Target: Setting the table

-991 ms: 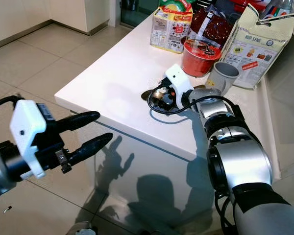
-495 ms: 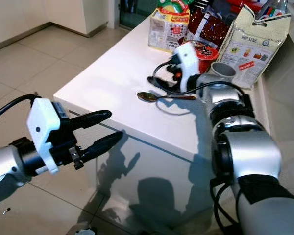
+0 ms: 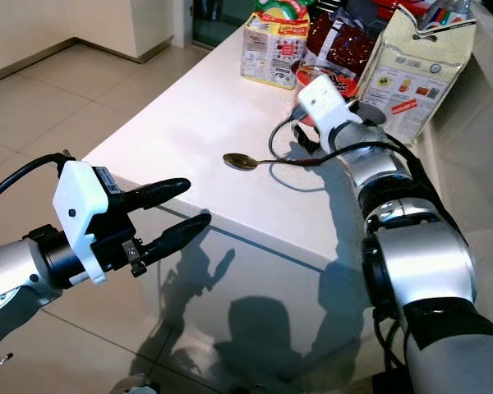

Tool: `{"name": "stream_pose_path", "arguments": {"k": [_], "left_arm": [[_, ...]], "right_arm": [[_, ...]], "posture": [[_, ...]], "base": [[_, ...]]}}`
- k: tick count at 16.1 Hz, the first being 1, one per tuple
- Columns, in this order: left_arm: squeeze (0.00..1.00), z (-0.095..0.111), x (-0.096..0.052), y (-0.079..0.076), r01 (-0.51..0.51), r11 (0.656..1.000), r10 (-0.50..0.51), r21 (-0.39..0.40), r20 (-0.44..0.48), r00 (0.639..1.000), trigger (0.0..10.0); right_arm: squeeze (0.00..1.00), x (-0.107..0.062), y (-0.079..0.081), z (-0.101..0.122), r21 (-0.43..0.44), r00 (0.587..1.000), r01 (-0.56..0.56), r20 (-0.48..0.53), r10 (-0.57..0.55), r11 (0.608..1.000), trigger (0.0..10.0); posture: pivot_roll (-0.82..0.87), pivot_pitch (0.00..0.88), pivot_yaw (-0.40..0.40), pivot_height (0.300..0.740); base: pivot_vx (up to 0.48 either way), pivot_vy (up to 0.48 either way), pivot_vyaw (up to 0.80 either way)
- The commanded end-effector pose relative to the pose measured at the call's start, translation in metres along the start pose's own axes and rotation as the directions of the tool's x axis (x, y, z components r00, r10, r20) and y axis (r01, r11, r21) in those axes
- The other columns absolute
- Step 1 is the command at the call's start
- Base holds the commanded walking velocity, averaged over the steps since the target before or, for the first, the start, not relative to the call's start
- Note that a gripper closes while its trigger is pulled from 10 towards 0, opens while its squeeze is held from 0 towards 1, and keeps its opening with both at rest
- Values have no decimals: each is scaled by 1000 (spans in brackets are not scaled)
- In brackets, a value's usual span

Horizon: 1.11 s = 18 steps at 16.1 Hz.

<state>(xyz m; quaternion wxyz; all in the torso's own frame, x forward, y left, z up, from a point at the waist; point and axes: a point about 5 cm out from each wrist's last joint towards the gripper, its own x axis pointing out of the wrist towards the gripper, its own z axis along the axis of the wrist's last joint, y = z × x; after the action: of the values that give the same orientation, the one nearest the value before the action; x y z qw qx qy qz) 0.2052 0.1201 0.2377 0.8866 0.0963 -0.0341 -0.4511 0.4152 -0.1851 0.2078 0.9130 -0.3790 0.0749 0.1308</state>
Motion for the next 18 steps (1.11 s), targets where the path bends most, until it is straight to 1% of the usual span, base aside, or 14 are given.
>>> {"name": "stream_pose_path", "arguments": {"k": [1, 2, 3, 4, 6, 7, 9, 10, 12, 13, 16, 17, 18], "left_arm": [[0, 0, 1, -2, 7, 1000, -7, 11, 0, 1000, 10000], [0, -1, 0, -3, 8, 1000, -8, 12, -2, 1000, 10000], [0, -1, 0, -4, 11, 1000, -11, 11, -4, 1000, 10000], [0, -2, 0, -4, 12, 1000, -12, 10, -5, 1000, 10000], [0, -3, 2, -6, 29, 1000, -29, 7, -6, 1000, 10000], [0, -3, 3, -7, 37, 999, -37, 8, -4, 999, 10000], [0, -3, 3, -8, 46, 999, -46, 9, -3, 999, 10000], [0, -3, 3, -8, 52, 999, -52, 9, -2, 999, 10000], [0, -3, 4, -9, 65, 998, -65, 6, 2, 998, 10000], [0, -4, 5, -9, 69, 998, -69, 5, 3, 998, 10000], [0, -5, 10, -8, 87, 996, -87, 5, 18, 996, 10000], [0, -5, 12, -8, 92, 996, -92, 5, 24, 995, 10000], [0, -5, 14, -8, 94, 996, -94, 4, 32, 995, 10000]], "right_arm": [[0, -1, 6, -10, -70, 999, -16, -32, 13, 997, 10000], [0, -2, 11, -16, -172, 997, -48, -59, 39, 984, 10000], [0, -2, 12, -19, -213, 996, -64, -70, 50, 975, 10000], [0, -2, 13, -20, -228, 996, -68, -72, 53, 971, 10000], [0, -4, 17, -27, -286, 992, -109, -94, 85, 952, 10000], [0, -6, 17, -31, -278, 987, -145, -106, 120, 950, 10000], [0, -9, 12, -33, -231, 977, -203, -111, 181, 952, 10000], [0, -12, 7, -33, -181, 968, -245, -95, 231, 952, 10000], [0, -19, -5, -33, -94, 944, -329, -53, 325, 940, 10000], [0, -21, -8, -33, -83, 936, -351, -44, 348, 933, 10000], [0, -34, -21, -35, -85, 884, -467, -15, 468, 880, 10000], [0, -38, -22, -39, -91, 857, -515, -19, 516, 852, 10000], [0, -44, -23, -44, -125, 824, -565, -35, 565, 816, 10000]], "posture": [[287, 3, -141, 740], [290, 1, -145, 740], [286, 0, -143, 740], [286, 0, -143, 740], [277, 0, -138, 740], [275, 0, -136, 740], [271, 0, -136, 740], [271, 0, -136, 740], [255, 0, -131, 740], [240, 0, -126, 740], [205, 0, -118, 740], [195, 0, -120, 740], [183, 0, -120, 740]], "base": [[0, 0, 0], [0, 0, 0], [0, 0, 0], [0, 0, 0], [0, 0, 0], [0, 0, 0], [0, 0, 0], [0, 0, 0], [0, 0, 0], [0, 0, 0], [0, 0, 0], [0, 0, 0], [0, 0, 0]]}}
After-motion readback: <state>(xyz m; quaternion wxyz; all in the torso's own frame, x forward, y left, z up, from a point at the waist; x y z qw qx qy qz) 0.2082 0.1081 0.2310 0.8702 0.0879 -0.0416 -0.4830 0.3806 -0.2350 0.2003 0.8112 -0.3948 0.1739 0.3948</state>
